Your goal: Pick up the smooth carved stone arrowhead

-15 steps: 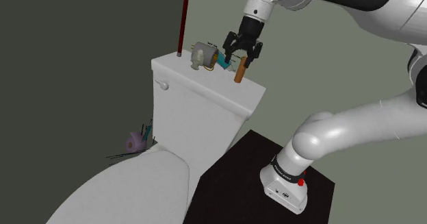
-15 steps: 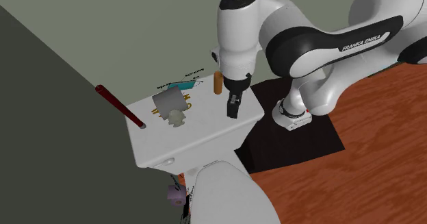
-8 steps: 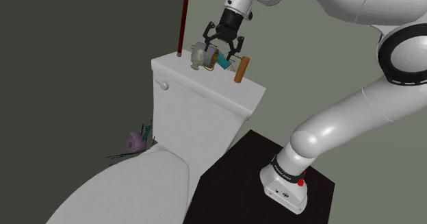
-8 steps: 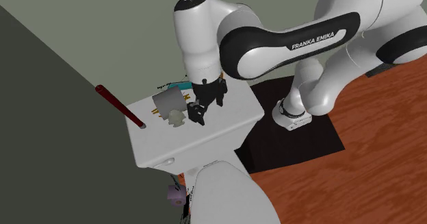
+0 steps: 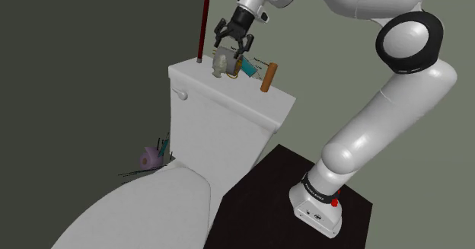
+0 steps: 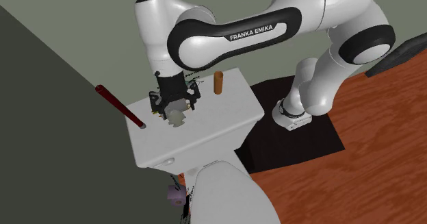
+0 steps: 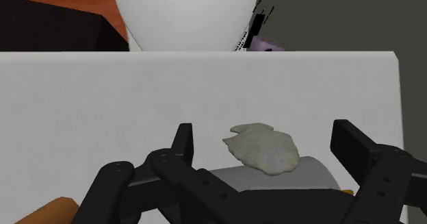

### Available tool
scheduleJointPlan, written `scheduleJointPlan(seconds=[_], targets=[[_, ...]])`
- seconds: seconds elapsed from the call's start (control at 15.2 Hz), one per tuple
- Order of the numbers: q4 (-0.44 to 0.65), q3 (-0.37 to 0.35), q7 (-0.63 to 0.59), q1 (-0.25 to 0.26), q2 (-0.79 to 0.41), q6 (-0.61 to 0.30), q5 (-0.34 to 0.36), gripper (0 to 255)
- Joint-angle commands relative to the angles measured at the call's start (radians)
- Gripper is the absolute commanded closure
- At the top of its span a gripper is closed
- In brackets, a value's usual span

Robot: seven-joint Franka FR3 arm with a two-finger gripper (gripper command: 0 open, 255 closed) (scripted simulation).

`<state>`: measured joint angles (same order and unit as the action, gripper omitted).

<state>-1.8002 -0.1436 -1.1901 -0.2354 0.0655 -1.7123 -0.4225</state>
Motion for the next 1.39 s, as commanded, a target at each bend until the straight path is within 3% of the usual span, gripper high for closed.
scheduleJointPlan(seconds=[0.0, 0.59, 0.66, 1.32], targets=[[0.031, 0.009, -0.082, -0.012, -0.046, -0.023, -0.016, 0], [-0.064, 0.006, -0.045, -0.008, -0.049, -0.114, -0.024, 0], [-0.067, 0.006, -0.043, -0.009, -0.048, -0.116, -0.025, 255], [-0.052, 0.006, -0.05, -0.009, -0.048, -0.102, -0.023, 255]])
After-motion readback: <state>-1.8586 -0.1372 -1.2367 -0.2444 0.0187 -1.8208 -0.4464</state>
